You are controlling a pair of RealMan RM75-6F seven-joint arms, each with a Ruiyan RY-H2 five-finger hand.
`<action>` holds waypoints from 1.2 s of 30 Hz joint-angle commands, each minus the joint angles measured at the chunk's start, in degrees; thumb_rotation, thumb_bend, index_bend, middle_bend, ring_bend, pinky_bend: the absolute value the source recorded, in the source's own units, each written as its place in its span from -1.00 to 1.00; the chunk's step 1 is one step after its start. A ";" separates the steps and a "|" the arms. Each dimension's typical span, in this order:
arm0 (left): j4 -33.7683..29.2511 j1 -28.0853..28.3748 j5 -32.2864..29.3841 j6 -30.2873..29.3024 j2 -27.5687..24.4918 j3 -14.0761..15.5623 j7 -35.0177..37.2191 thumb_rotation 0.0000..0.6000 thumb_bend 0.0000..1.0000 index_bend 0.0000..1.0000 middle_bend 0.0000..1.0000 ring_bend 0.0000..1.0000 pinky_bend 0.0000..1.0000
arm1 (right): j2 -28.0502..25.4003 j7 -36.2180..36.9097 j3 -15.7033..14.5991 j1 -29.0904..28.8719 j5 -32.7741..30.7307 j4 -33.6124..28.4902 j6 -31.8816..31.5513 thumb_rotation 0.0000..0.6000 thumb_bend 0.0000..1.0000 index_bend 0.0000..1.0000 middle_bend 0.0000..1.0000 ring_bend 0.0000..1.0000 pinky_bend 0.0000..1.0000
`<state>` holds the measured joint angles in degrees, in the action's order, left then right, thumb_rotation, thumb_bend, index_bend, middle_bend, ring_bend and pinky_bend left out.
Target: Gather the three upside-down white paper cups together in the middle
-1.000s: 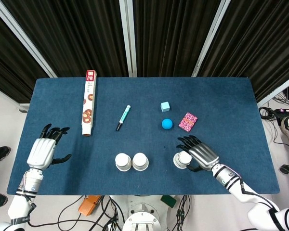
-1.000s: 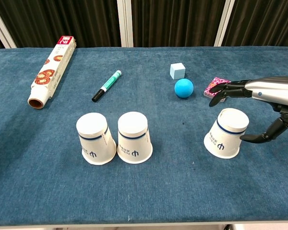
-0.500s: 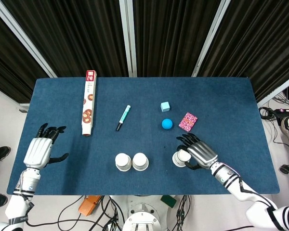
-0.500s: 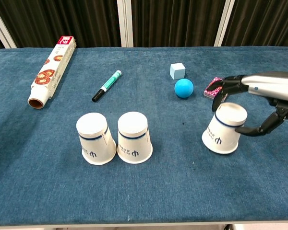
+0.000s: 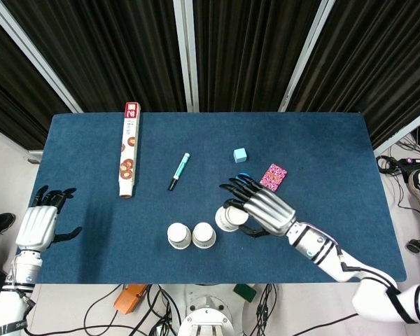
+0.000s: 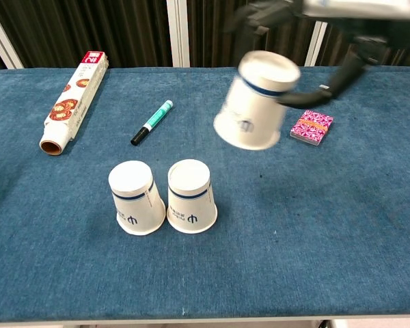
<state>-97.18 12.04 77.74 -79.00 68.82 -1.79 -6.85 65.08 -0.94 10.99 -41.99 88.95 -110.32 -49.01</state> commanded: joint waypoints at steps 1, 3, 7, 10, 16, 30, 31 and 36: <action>0.53 -0.48 0.06 -0.08 0.18 0.20 0.70 1.00 -0.66 -0.68 -0.49 -0.66 -0.96 | 3.59 -1.65 2.30 -4.88 -3.24 -0.05 4.74 1.00 0.01 -0.19 -0.72 -0.95 -0.83; 0.86 -0.70 0.12 0.05 0.25 0.30 1.05 1.00 -0.66 -0.68 -0.49 -0.66 -0.96 | 5.82 -2.91 2.84 -7.02 -4.81 0.72 6.47 1.00 0.01 -0.19 -0.72 -0.95 -0.83; 1.36 -1.03 0.17 0.18 0.26 0.29 1.70 1.00 -0.66 -0.68 -0.49 -0.66 -0.96 | 9.05 -5.97 3.36 -10.00 -7.70 2.05 8.33 1.00 0.01 -0.20 -0.72 -0.95 -0.83; 1.66 -1.21 0.08 0.36 0.24 0.21 2.06 1.00 -0.66 -0.68 -0.49 -0.66 -0.96 | 10.96 -9.08 3.11 -11.72 -9.70 2.90 9.17 1.00 0.01 -0.22 -0.72 -0.95 -0.83; 2.13 -1.56 -0.06 0.64 0.43 0.06 2.74 1.00 -0.66 -0.68 -0.49 -0.66 -0.96 | 13.33 -13.36 2.35 -13.86 -13.34 3.73 9.54 1.00 0.01 -0.23 -0.72 -0.95 -0.83; 2.70 -2.01 -0.11 1.15 0.68 -0.35 3.56 1.00 -0.66 -0.68 -0.49 -0.66 -0.96 | 15.81 -15.32 1.24 -16.70 -16.97 5.33 8.96 1.00 0.01 -0.30 -0.72 -0.95 -0.83; 2.75 -2.04 -0.10 1.15 0.69 -0.38 3.64 1.00 -0.66 -0.68 -0.49 -0.66 -0.96 | 15.91 -15.36 1.15 -16.80 -17.04 5.37 8.85 1.00 0.01 -0.33 -0.72 -0.95 -0.83; 3.00 -2.22 -0.03 1.21 0.75 -0.48 4.05 1.00 -0.66 -0.68 -0.49 -0.66 -0.96 | 16.00 -15.67 0.45 -17.10 -17.32 5.35 8.34 1.00 0.01 -0.45 -0.72 -0.95 -0.83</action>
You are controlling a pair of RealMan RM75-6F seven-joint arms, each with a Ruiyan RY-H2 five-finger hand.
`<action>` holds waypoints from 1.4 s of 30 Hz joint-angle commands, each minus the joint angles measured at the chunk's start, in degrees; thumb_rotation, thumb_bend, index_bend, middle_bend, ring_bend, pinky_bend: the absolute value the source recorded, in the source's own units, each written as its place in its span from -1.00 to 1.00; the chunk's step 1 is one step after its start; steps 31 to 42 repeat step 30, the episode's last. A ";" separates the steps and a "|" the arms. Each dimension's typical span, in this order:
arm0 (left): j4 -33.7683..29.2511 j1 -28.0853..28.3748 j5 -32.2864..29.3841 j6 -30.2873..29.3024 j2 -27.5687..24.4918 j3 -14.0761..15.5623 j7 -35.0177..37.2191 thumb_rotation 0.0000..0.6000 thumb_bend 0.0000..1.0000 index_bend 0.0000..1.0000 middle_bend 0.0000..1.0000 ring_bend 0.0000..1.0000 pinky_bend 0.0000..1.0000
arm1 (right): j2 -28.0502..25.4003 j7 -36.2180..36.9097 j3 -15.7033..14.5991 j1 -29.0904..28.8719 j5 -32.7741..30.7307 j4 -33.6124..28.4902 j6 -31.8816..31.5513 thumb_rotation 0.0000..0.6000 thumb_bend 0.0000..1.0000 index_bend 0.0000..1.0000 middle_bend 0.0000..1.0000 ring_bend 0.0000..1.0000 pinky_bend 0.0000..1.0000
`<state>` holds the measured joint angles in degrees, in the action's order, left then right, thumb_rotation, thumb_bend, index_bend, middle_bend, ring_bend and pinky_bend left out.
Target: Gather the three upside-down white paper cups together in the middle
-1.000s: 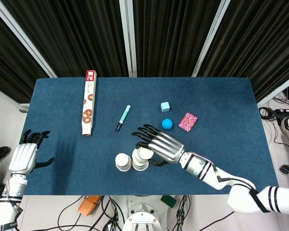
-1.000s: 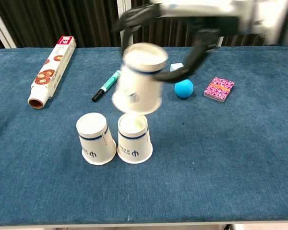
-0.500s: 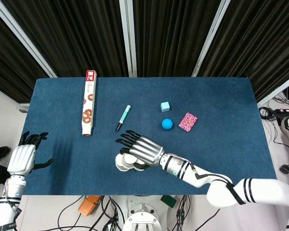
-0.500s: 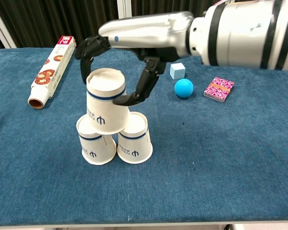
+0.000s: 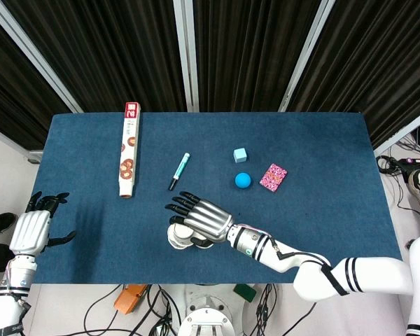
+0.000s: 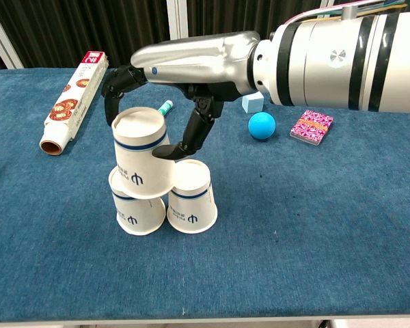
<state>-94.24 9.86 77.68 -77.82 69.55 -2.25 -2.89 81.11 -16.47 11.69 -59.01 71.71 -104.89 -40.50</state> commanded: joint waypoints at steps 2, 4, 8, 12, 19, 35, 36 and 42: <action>0.13 -0.11 0.08 0.05 0.04 -0.05 0.18 1.00 -0.66 -0.68 -0.49 -0.66 -0.96 | -0.17 -0.17 -0.56 -0.14 -0.20 -0.32 -0.27 1.00 0.01 -0.47 -0.72 -0.95 -0.83; 0.14 -0.15 0.09 0.08 0.04 -0.07 0.20 1.00 -0.66 -0.68 -0.49 -0.66 -0.96 | -0.35 -0.36 -0.82 -0.16 -0.19 -0.52 -0.49 1.00 0.01 -0.49 -0.71 -0.95 -0.83; 0.13 -0.21 0.24 0.04 -0.03 -0.19 0.29 1.00 -0.66 -0.68 -0.49 -0.66 -0.96 | -1.61 -0.83 -1.08 0.46 0.08 -1.67 -2.15 1.00 0.01 -0.56 -0.71 -0.95 -0.83; 0.76 -0.32 0.55 -0.56 -0.35 -0.63 0.60 1.00 -0.66 -0.68 -0.49 -0.66 -0.96 | -6.12 -2.14 -2.03 5.19 2.33 -4.23 -10.03 1.00 0.01 -0.69 -0.71 -0.95 -0.83; 4.47 -1.07 1.36 -3.55 -0.55 -1.76 0.48 1.00 -0.68 -0.68 -0.52 -0.68 -0.96 | -16.66 -4.18 -8.68 21.45 7.47 -6.25 -30.74 1.00 -0.16 -0.96 -0.75 -0.99 -0.86; 6.10 -4.54 2.80 -8.23 -1.61 -0.92 1.97 1.00 -0.70 -0.68 -0.55 -0.72 -0.96 | -22.90 13.97 -18.34 44.64 12.15 2.37 -50.72 1.00 -0.23 -1.00 -0.88 -1.00 -0.96; 6.10 -4.54 2.80 -8.23 -1.61 -0.92 1.97 1.00 -0.70 -0.68 -0.55 -0.72 -0.96 | -22.90 13.97 -18.34 44.64 12.15 2.37 -50.72 1.00 -0.23 -1.00 -0.88 -1.00 -0.96; 6.10 -4.54 2.80 -8.23 -1.61 -0.92 1.97 1.00 -0.70 -0.68 -0.55 -0.72 -0.96 | -22.90 13.97 -18.34 44.64 12.15 2.37 -50.72 1.00 -0.23 -1.00 -0.88 -1.00 -0.96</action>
